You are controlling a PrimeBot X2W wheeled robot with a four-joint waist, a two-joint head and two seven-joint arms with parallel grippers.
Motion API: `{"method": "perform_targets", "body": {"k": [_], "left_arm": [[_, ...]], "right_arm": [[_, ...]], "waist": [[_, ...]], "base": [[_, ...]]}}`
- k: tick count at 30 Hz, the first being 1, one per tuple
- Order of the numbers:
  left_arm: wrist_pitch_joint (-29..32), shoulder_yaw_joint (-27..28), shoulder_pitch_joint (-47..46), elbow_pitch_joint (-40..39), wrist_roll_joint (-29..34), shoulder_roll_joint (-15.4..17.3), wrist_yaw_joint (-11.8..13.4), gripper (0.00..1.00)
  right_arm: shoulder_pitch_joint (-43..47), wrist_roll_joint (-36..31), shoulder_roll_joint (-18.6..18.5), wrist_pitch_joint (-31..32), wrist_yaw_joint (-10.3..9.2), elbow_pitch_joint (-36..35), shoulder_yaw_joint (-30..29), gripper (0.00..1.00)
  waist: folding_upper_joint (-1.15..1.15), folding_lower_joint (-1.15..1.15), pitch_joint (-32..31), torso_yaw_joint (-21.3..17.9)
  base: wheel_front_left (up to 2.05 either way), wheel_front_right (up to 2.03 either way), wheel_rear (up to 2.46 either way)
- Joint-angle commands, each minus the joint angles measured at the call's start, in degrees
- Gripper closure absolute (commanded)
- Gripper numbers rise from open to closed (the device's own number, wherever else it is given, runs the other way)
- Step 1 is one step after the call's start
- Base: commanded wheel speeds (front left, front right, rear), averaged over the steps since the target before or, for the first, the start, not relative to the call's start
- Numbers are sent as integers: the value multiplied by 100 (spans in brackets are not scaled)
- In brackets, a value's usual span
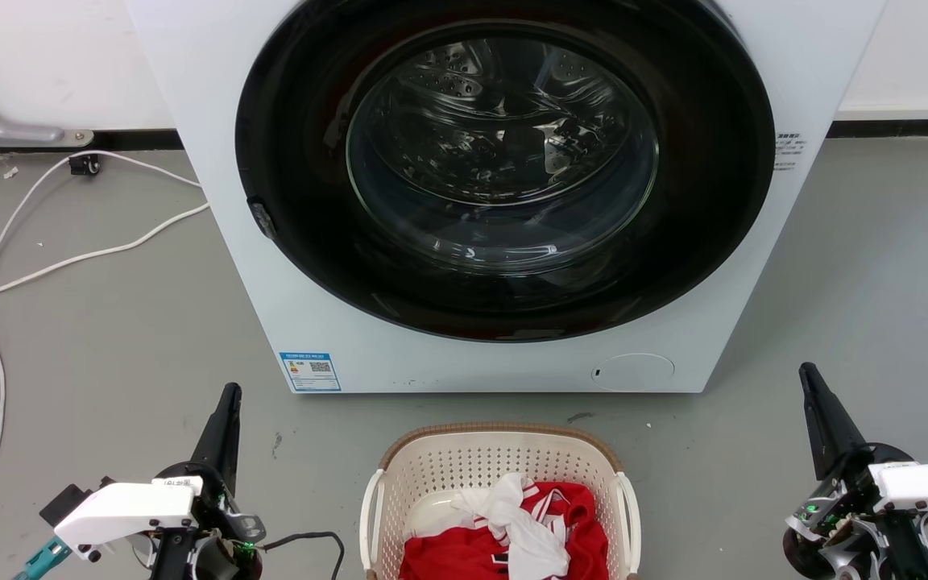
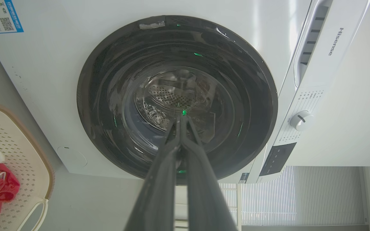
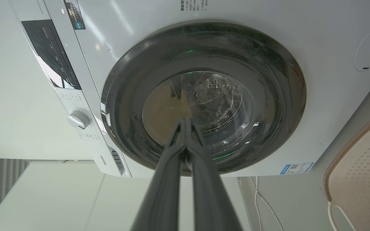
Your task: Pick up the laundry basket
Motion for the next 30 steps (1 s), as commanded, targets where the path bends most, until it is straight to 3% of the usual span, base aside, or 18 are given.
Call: {"method": "perform_targets", "body": {"k": [1, 3, 4, 22, 30], "left_arm": [[30, 17, -50, 5, 15, -8, -18, 100], [30, 17, -50, 5, 15, -8, -18, 100], [-10, -10, 36, 59, 2, -7, 1, 0], [-424, -81, 343, 46, 216, -26, 3, 0], [-623, 206, 324, 91, 686, -23, 1, 0]], "right_arm": [[-61, -30, 17, 13, 0, 5, -8, 100], [-61, -31, 18, 13, 0, 5, -8, 100], [39, 0, 2, -4, 0, 53, 6, 0], [318, -278, 20, -417, 0, 0, 162, 0], [288, -1055, 18, -618, 0, -74, 8, 0]], "waist": [[0, 0, 0, 0], [0, 0, 0, 0], [0, 0, 0, 0], [0, 0, 10, 0], [0, 0, 11, 1]], "base": [[0, 0, 0], [0, 0, 0], [0, 0, 0], [0, 0, 0], [0, 0, 0]]}}
